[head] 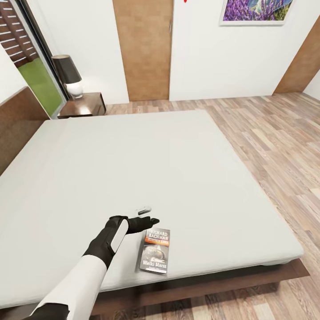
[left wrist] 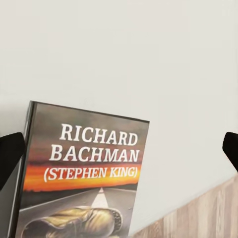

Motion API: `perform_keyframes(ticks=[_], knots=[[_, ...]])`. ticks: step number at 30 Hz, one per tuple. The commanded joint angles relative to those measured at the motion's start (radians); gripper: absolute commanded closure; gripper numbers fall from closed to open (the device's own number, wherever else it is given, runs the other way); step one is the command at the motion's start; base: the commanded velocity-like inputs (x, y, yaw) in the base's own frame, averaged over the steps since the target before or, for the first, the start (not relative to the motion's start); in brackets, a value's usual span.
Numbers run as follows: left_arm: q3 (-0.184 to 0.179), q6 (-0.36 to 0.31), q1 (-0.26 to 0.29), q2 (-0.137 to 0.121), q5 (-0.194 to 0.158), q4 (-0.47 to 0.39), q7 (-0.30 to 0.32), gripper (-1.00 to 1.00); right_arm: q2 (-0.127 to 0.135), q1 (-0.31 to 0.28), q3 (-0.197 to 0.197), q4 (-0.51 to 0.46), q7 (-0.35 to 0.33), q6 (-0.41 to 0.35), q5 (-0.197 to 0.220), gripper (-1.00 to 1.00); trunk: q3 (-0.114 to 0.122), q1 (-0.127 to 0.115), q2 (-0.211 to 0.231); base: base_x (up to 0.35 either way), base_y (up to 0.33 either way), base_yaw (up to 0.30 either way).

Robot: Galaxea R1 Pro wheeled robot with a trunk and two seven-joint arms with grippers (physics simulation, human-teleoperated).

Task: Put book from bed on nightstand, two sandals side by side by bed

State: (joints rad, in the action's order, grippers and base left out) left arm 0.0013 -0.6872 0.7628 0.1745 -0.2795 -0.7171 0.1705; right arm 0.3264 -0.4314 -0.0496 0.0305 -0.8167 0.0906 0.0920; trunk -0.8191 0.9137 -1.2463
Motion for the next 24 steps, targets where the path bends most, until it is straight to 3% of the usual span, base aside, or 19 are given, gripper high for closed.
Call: perform_keyframes(ticks=[1, 19, 24], knots=[[0.0, -0.005, 0.0, 0.0, -0.001, -0.001, 0.001, -1.0, 0.0, -0.001, -0.004, 0.003, -0.004, 0.003, 0.002, -1.0, -0.004, 0.004, -0.008, 0.0, 0.0, 0.0], [0.0, -0.005, 0.0, 0.0, -0.001, -0.001, 0.001, -1.0, 0.0, -0.001, -0.004, 0.003, -0.004, 0.003, 0.002, -1.0, -0.06, 0.073, -0.134, 0.0, 0.0, 0.0], [0.0, -0.005, 0.0, 0.0, -0.001, -0.001, 0.001, -1.0, 0.0, -0.001, -0.004, 0.003, -0.004, 0.003, 0.002, -1.0, -0.06, 0.073, -0.134, 0.0, 0.0, 0.0]])
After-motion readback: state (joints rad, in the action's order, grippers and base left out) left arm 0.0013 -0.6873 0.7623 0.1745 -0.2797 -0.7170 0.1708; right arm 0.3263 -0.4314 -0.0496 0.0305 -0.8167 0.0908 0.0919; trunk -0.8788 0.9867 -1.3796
